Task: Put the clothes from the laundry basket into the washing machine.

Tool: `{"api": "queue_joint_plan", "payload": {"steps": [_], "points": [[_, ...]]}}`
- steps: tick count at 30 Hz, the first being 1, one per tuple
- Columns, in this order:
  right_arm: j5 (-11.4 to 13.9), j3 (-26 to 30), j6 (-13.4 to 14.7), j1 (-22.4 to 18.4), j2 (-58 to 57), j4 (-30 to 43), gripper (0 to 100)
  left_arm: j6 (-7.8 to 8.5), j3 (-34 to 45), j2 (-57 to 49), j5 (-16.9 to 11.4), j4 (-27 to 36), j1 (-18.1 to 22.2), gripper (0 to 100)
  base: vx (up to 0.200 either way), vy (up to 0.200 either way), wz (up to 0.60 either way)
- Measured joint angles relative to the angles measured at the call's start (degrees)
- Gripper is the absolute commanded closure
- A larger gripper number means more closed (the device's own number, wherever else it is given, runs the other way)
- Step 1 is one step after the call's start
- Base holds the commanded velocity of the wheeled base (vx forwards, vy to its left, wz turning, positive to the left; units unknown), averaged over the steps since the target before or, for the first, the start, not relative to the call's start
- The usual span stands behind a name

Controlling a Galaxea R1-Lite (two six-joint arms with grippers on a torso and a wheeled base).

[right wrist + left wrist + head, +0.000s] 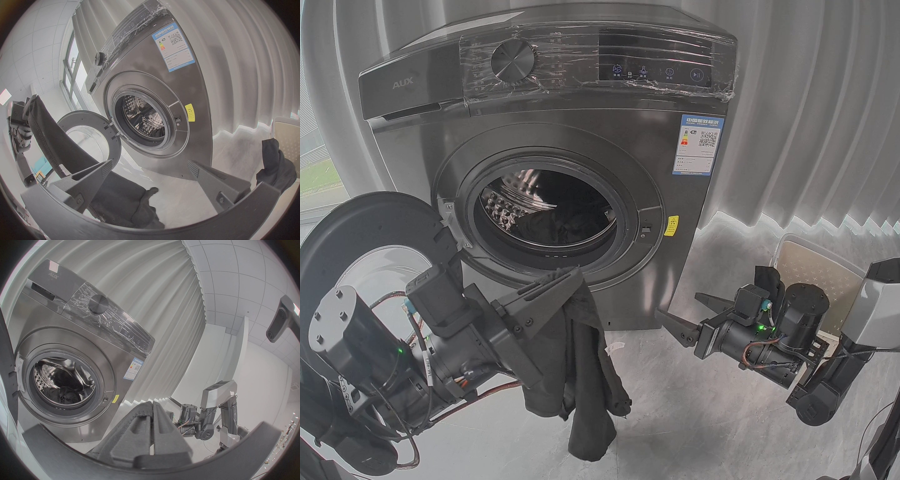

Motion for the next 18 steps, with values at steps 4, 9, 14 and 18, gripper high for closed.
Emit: {"api": "queue_joint_plan", "payload": {"steps": [4,9,14,18], "points": [[0.35,0.59,-0.26,0.78,-0.68,0.02,0,0.06,-0.63,0.6,0.52,0.0,0.07,100,0.0,0.0,0.0],[1.89,1.05,-0.52,3.73,-2.19,0.05,0,0.22,-1.55,0.99,0.66,0.0,0.0,100,0.0,0.0,0.0],[3.83,1.52,-1.12,6.14,-2.43,0.05,0,0.27,-2.45,1.07,0.79,0.0,0.05,100,0.0,0.0,0.0],[4.27,1.93,-2.08,8.46,-0.96,0.05,0,0.27,-2.84,1.13,0.84,0.0,0.07,100,0.0,0.0,0.0]]}}
